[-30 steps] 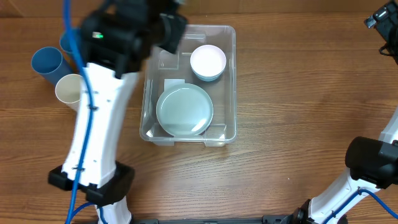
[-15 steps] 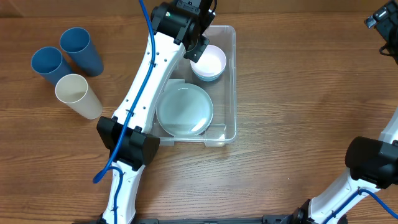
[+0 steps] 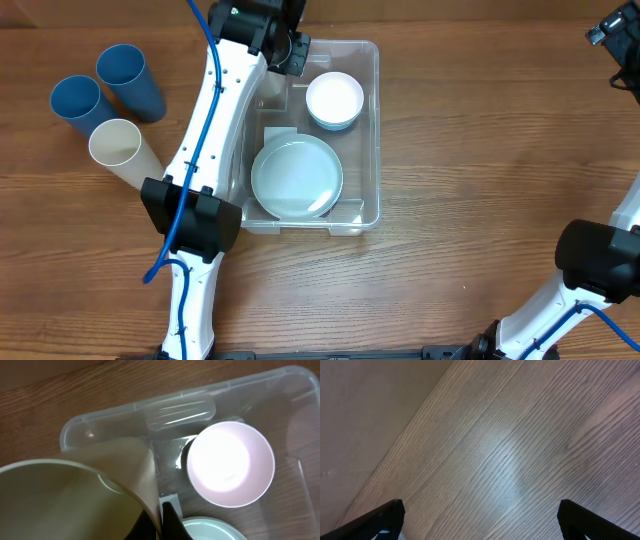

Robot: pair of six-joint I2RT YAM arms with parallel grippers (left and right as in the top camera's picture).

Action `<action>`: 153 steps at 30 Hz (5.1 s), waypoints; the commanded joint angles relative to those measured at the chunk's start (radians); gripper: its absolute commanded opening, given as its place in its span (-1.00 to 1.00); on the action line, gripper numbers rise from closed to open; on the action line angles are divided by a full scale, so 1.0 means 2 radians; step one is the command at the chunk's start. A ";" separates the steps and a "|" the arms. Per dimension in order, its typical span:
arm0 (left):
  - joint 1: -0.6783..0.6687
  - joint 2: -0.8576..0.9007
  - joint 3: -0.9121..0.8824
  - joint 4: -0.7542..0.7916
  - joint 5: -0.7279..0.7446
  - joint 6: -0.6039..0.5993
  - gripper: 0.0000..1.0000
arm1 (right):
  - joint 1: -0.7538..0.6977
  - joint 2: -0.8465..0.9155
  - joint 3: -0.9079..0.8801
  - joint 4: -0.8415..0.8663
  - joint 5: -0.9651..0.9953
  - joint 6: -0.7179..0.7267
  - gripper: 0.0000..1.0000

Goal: Pack container
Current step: 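Lift the cream cup and set it upright in the bin's upper left, then move the left gripper back and grasp the second cream cup, then carry the second cream cup and stack it into the first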

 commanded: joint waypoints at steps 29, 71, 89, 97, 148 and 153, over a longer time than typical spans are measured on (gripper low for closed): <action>0.016 0.054 0.027 0.021 0.001 -0.035 -0.35 | 0.000 -0.001 0.003 0.002 0.006 0.004 1.00; 0.048 -0.249 -0.093 -0.198 -0.086 -0.039 1.00 | 0.000 -0.001 0.003 0.002 0.006 0.004 1.00; 0.244 -0.261 -0.406 -0.004 0.043 -0.038 1.00 | 0.000 -0.001 0.003 0.002 0.006 0.004 1.00; 0.244 -0.260 -0.497 0.098 0.041 -0.034 1.00 | 0.000 -0.001 0.003 0.002 0.006 0.004 1.00; 0.031 -0.282 -0.133 0.079 0.036 0.045 -0.92 | 0.000 -0.001 0.003 0.002 0.006 0.004 1.00; 0.031 -0.243 -0.133 0.080 0.042 0.046 -0.92 | 0.000 -0.001 0.003 0.002 0.006 0.004 1.00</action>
